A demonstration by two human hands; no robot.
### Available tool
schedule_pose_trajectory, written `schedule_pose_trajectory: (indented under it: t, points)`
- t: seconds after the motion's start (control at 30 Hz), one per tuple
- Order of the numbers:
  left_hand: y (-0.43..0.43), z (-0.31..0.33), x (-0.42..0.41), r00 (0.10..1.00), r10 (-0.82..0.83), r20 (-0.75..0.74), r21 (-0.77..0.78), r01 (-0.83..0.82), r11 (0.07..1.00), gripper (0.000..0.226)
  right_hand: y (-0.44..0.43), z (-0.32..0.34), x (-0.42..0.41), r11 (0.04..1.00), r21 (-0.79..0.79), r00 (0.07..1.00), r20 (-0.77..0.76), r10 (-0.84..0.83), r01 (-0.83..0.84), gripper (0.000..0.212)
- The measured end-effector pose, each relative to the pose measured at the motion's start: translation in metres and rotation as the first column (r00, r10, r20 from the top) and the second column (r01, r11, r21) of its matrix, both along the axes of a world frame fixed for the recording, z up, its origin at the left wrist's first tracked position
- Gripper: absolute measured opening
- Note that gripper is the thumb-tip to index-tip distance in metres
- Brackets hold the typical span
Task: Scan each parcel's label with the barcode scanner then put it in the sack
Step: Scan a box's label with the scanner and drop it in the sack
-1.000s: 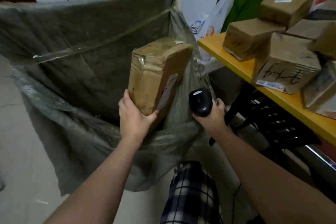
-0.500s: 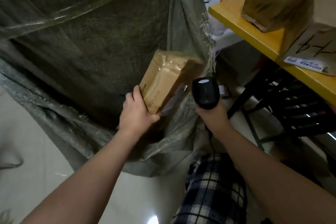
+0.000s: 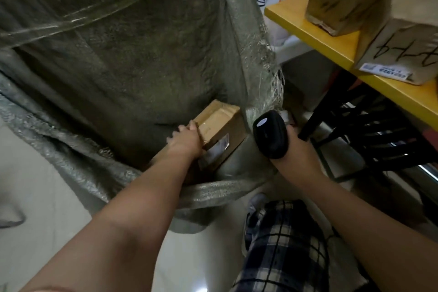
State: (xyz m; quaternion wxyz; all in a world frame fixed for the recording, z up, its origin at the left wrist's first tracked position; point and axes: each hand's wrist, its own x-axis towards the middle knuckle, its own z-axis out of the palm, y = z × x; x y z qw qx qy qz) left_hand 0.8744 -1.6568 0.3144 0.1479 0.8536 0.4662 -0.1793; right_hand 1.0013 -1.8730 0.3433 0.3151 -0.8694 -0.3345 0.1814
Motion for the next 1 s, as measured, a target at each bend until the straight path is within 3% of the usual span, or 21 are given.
schedule_pose_trajectory:
  t: [0.07,0.17,0.27,0.33,0.37,0.43,0.5,0.57,0.63,0.7,0.83,0.9,1.0]
  points:
    - [-0.002,0.005,0.009,0.995,-0.096,0.04,0.064,0.093,0.994,0.088,0.005,-0.001,0.001,0.999,0.037,1.0,-0.009,-0.012,0.013,0.038]
    - [-0.017,0.02,0.017,0.944,-0.229,0.238,0.104,0.21,0.972,0.065,0.012,0.002,0.007,0.99,0.101,0.994,-0.054,-0.097,0.102,0.065]
    - [-0.055,0.039,0.025,0.859,-0.248,0.448,-0.183,0.359,0.915,0.074,0.017,0.009,0.009,0.943,0.251,0.97,-0.162,-0.183,0.22,0.05]
    - [-0.083,0.046,0.032,0.859,-0.352,0.373,-0.245,0.457,0.855,0.084,0.02,0.016,0.01,0.899,0.344,0.96,-0.172,-0.222,0.269,0.044]
    - [-0.093,0.046,0.037,0.845,-0.428,0.32,-0.183,0.499,0.847,0.075,0.019,0.02,0.011,0.879,0.383,0.957,-0.158,-0.242,0.285,0.043]
    - [-0.099,0.054,0.044,0.819,-0.477,0.317,0.077,0.48,0.874,0.035,0.014,0.024,0.014,0.858,0.418,0.955,-0.129,-0.269,0.298,0.043]
    - [-0.095,0.068,0.045,0.776,-0.403,0.485,0.232,0.33,0.915,0.02,0.005,0.03,0.016,0.86,0.406,0.951,-0.141,-0.275,0.309,0.043]
    - [-0.096,0.077,0.045,0.766,-0.452,0.456,0.256,0.373,0.892,0.018,-0.006,0.039,0.018,0.876,0.376,0.952,-0.167,-0.257,0.302,0.045]
    - [-0.102,0.083,0.048,0.797,-0.56,0.227,0.213,0.52,0.827,0.021,-0.015,0.045,0.019,0.921,0.288,0.961,-0.166,-0.221,0.262,0.046]
    - [-0.104,0.093,0.056,0.81,-0.564,0.164,0.178,0.538,0.824,0.026,-0.024,0.051,0.021,0.944,0.23,0.967,-0.153,-0.206,0.237,0.048]
    - [-0.111,0.126,0.083,0.771,-0.555,0.312,0.076,0.562,0.823,0.053,-0.057,0.077,0.019,0.89,0.352,0.957,-0.099,-0.272,0.29,0.047]
    - [-0.123,0.147,0.092,0.731,-0.508,0.456,0.066,0.541,0.838,0.049,-0.079,0.094,0.011,0.827,0.468,0.949,-0.104,-0.298,0.311,0.049]
    - [-0.146,0.177,0.1,0.618,-0.487,0.618,0.183,0.489,0.853,0.041,-0.108,0.116,-0.001,0.74,0.584,0.928,-0.064,-0.368,0.334,0.053]
